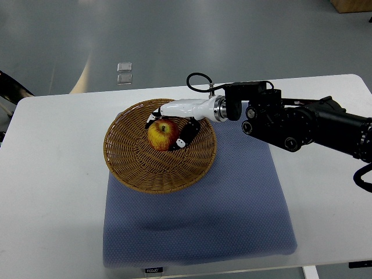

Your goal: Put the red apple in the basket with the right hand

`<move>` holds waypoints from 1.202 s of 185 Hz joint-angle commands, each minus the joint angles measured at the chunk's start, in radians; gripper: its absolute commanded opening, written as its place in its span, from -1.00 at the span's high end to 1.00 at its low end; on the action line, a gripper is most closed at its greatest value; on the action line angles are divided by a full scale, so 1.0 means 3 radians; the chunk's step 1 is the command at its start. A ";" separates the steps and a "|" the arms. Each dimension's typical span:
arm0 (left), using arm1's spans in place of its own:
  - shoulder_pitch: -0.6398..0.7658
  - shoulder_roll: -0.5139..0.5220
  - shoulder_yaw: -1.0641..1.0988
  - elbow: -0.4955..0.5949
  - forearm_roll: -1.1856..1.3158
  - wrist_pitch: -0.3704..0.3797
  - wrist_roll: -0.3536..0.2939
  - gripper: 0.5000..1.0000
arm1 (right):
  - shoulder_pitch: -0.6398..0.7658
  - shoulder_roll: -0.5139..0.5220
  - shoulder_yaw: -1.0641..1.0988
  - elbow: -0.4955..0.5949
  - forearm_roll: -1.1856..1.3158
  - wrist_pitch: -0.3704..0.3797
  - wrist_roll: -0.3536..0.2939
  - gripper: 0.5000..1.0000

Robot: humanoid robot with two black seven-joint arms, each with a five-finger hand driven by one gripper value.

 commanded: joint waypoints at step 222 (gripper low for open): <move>0.0003 0.0000 0.0000 0.0000 0.0000 0.0000 0.0000 -1.00 | -0.0220 -0.0544 0.0698 -0.0102 0.0383 -0.0037 0.0036 -0.65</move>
